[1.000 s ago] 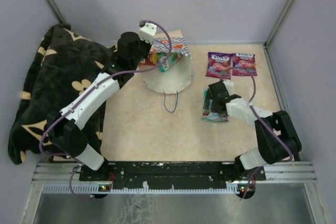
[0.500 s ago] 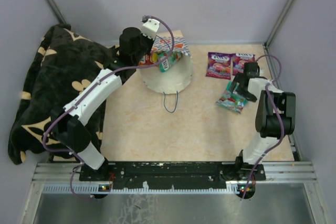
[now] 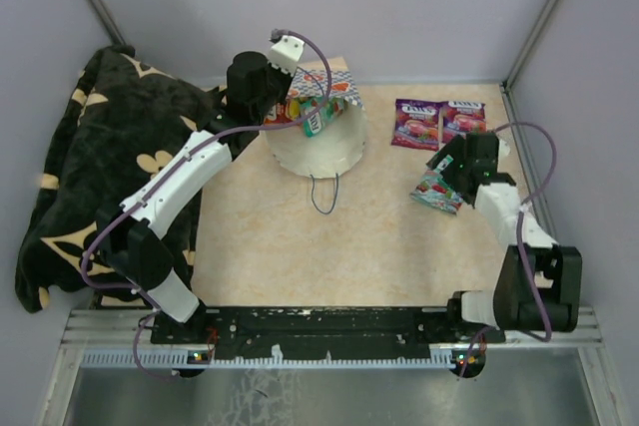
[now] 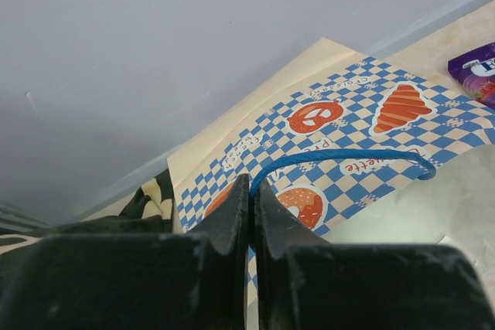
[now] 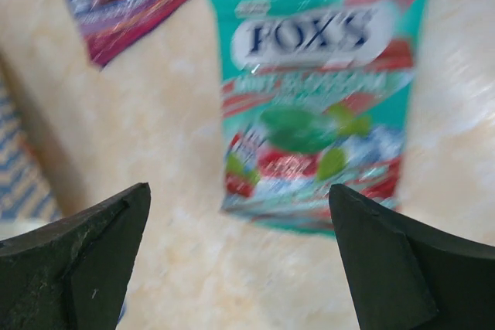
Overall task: Take the snacks out of the paper bag
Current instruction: Move the snack to the center of the board.
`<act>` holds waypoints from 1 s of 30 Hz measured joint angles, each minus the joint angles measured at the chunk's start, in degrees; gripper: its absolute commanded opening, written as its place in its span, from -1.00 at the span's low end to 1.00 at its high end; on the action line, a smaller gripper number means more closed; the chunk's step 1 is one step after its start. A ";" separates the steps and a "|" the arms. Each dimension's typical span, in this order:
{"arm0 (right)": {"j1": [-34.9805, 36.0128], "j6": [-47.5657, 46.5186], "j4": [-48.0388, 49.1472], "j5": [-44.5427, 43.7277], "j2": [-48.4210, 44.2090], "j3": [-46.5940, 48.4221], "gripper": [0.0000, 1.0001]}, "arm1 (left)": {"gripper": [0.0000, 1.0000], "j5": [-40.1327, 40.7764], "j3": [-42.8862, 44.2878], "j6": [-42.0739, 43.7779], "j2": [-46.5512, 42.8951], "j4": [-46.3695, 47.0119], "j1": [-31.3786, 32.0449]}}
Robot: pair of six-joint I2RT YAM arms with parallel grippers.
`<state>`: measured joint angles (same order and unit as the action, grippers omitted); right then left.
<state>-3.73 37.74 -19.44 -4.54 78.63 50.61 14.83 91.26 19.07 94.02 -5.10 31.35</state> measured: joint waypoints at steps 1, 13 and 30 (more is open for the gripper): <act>1.27 2.64 1.68 1.27 -2.62 -2.60 0.96 | -0.89 -0.02 0.00 -0.09 0.00 0.00 0.00; 10.32 16.41 14.64 10.10 0.74 -14.45 0.27 | -0.89 0.07 -0.81 -0.66 -0.22 0.44 0.00; -8.50 8.70 14.82 14.91 -3.26 -20.39 0.22 | -0.89 0.13 -1.31 -1.05 -0.26 0.42 0.00</act>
<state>-12.23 46.44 -4.62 10.37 75.37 30.22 14.96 89.95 18.02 93.76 -4.69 31.35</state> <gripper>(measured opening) 0.630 0.059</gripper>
